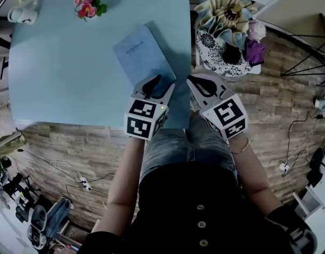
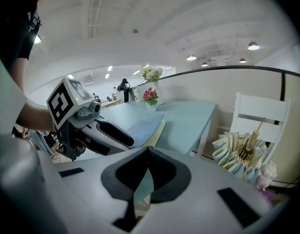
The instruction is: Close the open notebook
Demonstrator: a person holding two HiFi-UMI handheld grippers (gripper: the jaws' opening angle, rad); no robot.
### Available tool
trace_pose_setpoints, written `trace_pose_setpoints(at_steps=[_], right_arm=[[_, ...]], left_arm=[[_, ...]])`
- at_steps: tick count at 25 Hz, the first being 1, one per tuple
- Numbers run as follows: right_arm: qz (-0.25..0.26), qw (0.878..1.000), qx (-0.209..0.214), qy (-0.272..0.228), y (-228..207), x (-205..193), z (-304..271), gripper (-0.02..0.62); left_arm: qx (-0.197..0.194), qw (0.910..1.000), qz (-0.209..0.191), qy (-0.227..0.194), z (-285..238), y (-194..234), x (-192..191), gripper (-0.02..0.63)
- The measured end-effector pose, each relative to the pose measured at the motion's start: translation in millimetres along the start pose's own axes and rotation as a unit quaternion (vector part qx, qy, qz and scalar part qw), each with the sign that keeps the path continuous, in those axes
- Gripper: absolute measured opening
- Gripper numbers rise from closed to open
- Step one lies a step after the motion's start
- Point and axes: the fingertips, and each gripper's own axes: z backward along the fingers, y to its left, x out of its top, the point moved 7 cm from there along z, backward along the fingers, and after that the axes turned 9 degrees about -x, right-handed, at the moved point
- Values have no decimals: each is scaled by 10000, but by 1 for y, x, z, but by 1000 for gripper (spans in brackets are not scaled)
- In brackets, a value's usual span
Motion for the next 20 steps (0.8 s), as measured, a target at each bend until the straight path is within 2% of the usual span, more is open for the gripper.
trace_pose_setpoints(at_steps=[10, 20], right_arm=[[198, 9995, 191, -132, 12, 23, -5, 5], [567, 9970, 418, -325, 31, 52, -11, 5]], left_arm=[[-33, 9995, -7, -302, 29, -3, 8, 166], [93, 9962, 118, -860, 58, -3, 22, 141]])
